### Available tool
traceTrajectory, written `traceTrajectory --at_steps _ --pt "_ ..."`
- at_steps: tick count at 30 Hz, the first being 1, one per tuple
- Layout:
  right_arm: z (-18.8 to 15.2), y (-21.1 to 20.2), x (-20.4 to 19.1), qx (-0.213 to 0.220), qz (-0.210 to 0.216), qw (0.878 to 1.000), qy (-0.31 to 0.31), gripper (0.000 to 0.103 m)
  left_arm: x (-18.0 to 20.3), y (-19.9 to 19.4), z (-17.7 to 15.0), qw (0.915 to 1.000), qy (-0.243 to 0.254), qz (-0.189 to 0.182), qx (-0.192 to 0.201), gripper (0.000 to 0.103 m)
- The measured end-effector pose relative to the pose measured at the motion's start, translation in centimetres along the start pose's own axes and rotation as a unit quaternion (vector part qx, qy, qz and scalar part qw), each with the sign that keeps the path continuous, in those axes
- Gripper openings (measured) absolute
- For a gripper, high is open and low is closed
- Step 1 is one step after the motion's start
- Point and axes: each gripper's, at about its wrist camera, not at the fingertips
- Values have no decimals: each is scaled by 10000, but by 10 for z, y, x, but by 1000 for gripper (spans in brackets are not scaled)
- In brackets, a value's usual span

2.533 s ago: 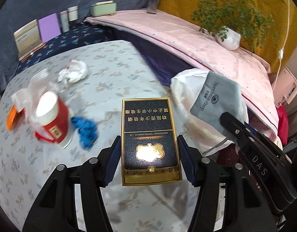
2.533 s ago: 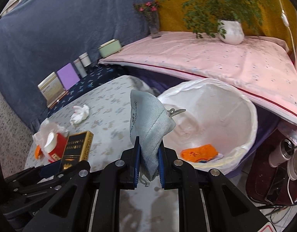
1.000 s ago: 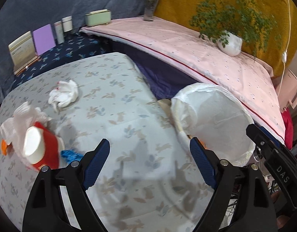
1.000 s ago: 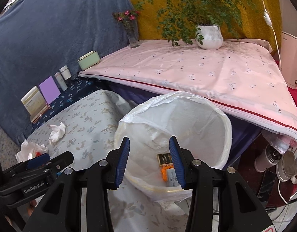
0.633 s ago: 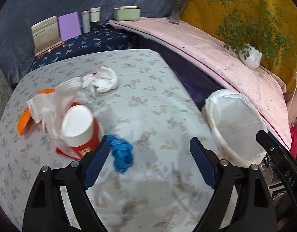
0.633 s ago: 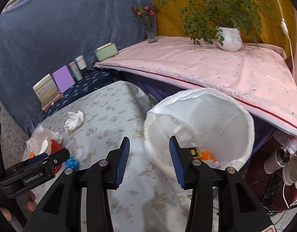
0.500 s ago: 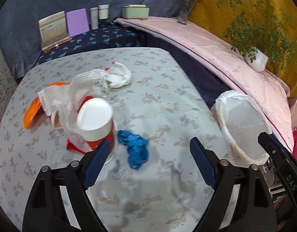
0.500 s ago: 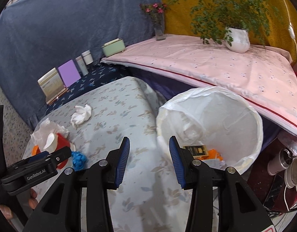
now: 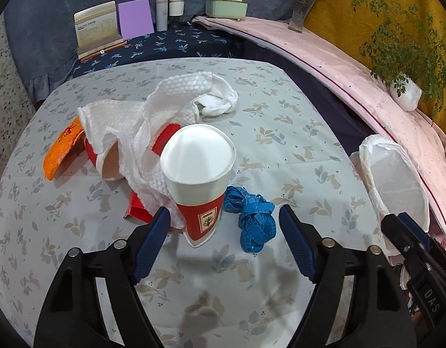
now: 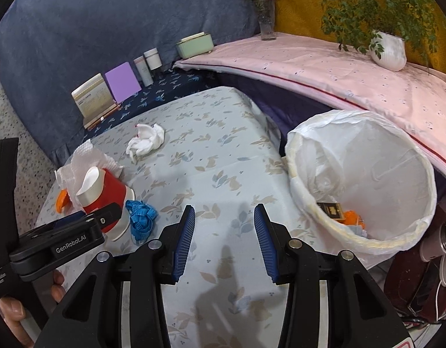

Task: Collect trash
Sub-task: 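Move the left gripper to the red paper cup while the right moves to the blue ribbon, then grasp and lift the red paper cup with the left gripper while the right grasps the blue ribbon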

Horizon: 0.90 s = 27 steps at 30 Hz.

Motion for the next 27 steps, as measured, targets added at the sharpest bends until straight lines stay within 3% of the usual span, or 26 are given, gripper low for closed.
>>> traceTrajectory --at_steps 4,12,27 --pt "-2 13 -8 -127 45 9999 -78 42 -1 13 3 10000 11 12 -91 66" --pt "-5 32 -19 -323 158 9992 -174 42 -11 26 4 9995 -69 -106 -293 28" --pt "-11 68 -74 -685 584 9944 -561 41 -49 -3 -7 9984 -365 -378 -215 24"
Point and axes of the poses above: each gripper's, at about its wrist camera, not at the fingertips, and y roughly the way its jaws point, x to its right, z to its top, and after that the axes turned 3 degrees about -x, right-handed
